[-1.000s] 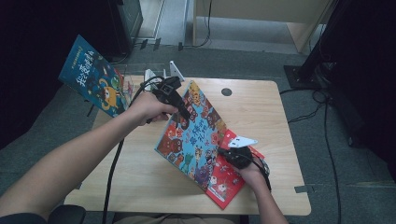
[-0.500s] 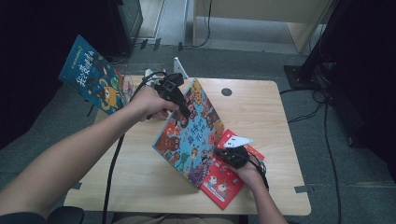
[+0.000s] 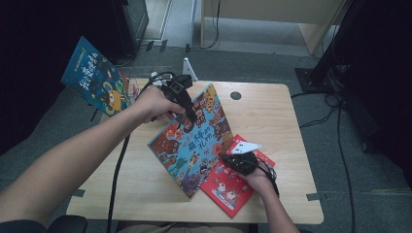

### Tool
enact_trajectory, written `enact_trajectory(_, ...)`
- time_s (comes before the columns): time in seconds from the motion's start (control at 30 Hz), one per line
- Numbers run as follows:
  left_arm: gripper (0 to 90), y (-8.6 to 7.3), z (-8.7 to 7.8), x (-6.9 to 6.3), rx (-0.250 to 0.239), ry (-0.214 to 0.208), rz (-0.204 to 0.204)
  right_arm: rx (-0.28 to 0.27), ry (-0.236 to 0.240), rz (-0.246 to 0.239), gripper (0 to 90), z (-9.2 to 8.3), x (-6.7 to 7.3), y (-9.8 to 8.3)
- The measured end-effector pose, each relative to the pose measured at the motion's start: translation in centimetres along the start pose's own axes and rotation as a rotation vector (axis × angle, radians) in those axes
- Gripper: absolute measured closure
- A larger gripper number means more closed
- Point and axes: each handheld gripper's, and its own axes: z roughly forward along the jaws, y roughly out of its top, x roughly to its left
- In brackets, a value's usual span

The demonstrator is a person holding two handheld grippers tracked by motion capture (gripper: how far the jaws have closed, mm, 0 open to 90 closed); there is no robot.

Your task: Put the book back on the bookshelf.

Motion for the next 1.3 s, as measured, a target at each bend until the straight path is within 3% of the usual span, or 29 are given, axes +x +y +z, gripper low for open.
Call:
enact_trajectory(0.27, 81.6, -0.2, -0.7, -0.8, 0.017, 0.057, 0.036, 0.004, 0.011, 0.003, 83.6, 0.0, 0.1, 0.1)
enact_trajectory(0.4, 81.5, -0.3, -1.2, -0.8, 0.0, 0.066, 0.032, 0.003, 0.013, 0.001, 82.0, 0.0, 0.1, 0.1)
enact_trajectory(0.5, 81.5, -0.4, -1.6, -0.8, -0.005, 0.094, 0.046, -0.001, 0.009, 0.001, 78.9, 0.0, 0.1, 0.1)
enact_trajectory(0.7, 81.5, -0.9, -2.7, 0.0, -0.044, 0.101, 0.026, -0.009, 0.005, 0.004, 73.0, 0.1, 0.0, 0.0)
enact_trajectory(0.87, 81.5, -1.2, -3.8, -0.1, -0.059, 0.117, 0.027, -0.003, 0.003, 0.012, 70.6, 0.2, -0.1, 0.2)
enact_trajectory(0.93, 81.4, -1.3, -4.2, -0.2, -0.066, 0.121, 0.029, -0.001, 0.001, 0.011, 65.8, 0.3, -0.1, 0.3)
enact_trajectory(0.97, 81.5, -1.4, -4.5, -0.1, -0.075, 0.12, 0.026, -0.006, -0.003, 0.012, 58.8, 0.4, -0.1, 0.3)
enact_trajectory(1.1, 81.5, -1.7, -5.1, 0.2, -0.081, 0.113, 0.016, -0.007, -0.017, 0.021, 51.0, 0.6, -0.1, 0.4)
enact_trajectory(1.3, 81.5, -2.2, -5.9, 0.7, -0.096, 0.126, -0.007, -0.004, -0.019, 0.011, 47.2, 0.7, -0.2, 0.5)
